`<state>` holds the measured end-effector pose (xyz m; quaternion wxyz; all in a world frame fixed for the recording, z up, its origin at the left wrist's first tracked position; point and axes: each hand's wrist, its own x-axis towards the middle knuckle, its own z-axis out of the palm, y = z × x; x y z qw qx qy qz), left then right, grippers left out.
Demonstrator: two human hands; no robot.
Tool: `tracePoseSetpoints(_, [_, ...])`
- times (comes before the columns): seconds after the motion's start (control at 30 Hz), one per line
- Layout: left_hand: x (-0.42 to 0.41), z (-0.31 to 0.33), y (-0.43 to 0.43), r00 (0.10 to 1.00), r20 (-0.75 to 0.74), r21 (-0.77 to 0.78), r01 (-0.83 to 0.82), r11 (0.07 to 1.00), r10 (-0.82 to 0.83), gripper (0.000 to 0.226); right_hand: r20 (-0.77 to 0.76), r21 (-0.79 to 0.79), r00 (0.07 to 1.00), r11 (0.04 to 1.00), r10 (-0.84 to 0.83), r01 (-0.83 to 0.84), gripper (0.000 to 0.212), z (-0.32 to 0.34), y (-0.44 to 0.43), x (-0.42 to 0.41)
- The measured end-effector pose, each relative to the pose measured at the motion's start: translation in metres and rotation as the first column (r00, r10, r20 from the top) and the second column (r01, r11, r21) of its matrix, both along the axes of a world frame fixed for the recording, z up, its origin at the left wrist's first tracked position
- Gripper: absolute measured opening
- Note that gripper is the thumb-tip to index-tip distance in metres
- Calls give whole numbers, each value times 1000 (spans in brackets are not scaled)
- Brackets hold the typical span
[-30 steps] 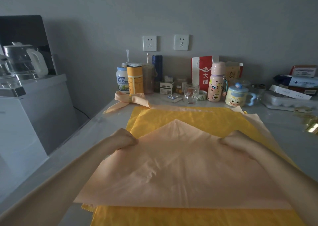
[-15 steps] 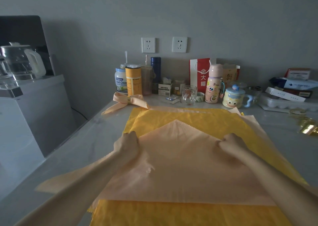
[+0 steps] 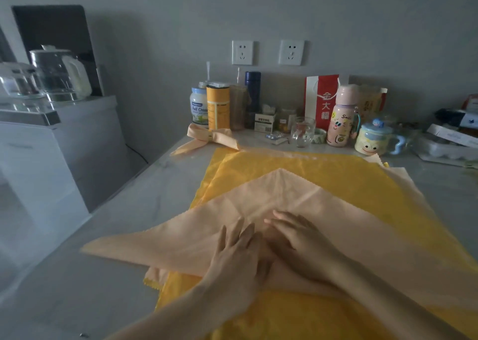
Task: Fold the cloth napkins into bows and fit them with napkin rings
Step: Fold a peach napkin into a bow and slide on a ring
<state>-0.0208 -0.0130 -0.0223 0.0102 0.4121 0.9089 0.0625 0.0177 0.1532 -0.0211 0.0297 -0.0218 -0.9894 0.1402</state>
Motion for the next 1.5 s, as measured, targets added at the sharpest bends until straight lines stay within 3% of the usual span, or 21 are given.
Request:
tracePoseSetpoints(0.07, [-3, -5, -8, 1000, 14, -56, -5, 998, 6, 97, 26, 16, 1000, 1000, 1, -1, 74, -6, 2, 1])
tracePoseSetpoints(0.2, [-17, -8, -33, 992, 64, -173, -96, 980, 108, 65, 37, 47, 999, 999, -5, 4, 69, -5, 2, 4])
tracePoseSetpoints(0.27, [-30, -9, -52, 982, 78, -192, -152, 970, 170, 63, 36, 54, 999, 999, -7, 5, 59, -4, 1, 5])
tracePoseSetpoints(0.3, [-38, -10, -63, 976, 94, -202, -174, 964, 195, 68, 36, 45, 999, 999, -7, 6, 56, -3, 0, 5])
tracePoseSetpoints(0.4, [-56, -11, -102, 947, 113, -199, -275, 941, 300, 116, 49, 29, 999, 1000, -4, 2, 54, -1, -3, 5])
tracePoseSetpoints(0.43, [-61, -10, -115, 931, 100, -212, -324, 922, 350, 114, 51, 23, 999, 1000, 0, -1, 54, -1, -5, 4])
tracePoseSetpoints(0.5, [-72, -10, -141, 883, 75, -231, -436, 870, 463, 83, 57, 18, 998, 1000, 7, -8, 54, -2, -6, 2])
tracePoseSetpoints(0.57, [-79, -8, -165, 836, 58, -230, -521, 822, 546, 69, 60, 0, 998, 1000, 11, -11, 53, -3, -7, 1])
tracePoseSetpoints(0.77, [-99, -2, -225, 692, 23, -247, -696, 675, 722, 72, 41, -28, 999, 999, 18, -17, 52, -6, -8, -1])
tracePoseSetpoints(0.87, [-100, 21, -234, 637, -199, -158, -771, 617, 745, 72, 37, -14, 999, 1000, 13, -13, 53, -6, -7, -3])
tracePoseSetpoints(0.97, [-79, 45, -183, 735, -246, 117, -625, 772, 632, 61, 10, -27, 1000, 999, 26, -26, 55, -3, -9, -4])
tracePoseSetpoints(1.07, [-34, 53, -99, 931, -171, 187, -290, 939, 322, 47, -123, -69, 992, 997, 19, -28, 60, 6, -13, 3])
tracePoseSetpoints(1.17, [0, 45, -29, 998, -7, 229, -54, 972, 57, 46, -152, -160, 988, 987, -37, 12, 46, 19, -13, 23])
tracePoseSetpoints(1.27, [12, 29, 9, 996, 43, 153, 75, 985, -82, 53, -32, -66, 999, 998, -20, 18, 49, 17, -5, 49])
tracePoseSetpoints(1.4, [23, 8, 20, 984, 90, -10, 157, 987, -156, 53, 7, -118, 1000, 993, -9, 10, 55, -2, 3, 70])
tracePoseSetpoints(1.5, [24, -2, 15, 986, 105, -116, 142, 983, -130, 62, 12, 4, 1000, 1000, -18, 18, 87, -13, 2, 70])
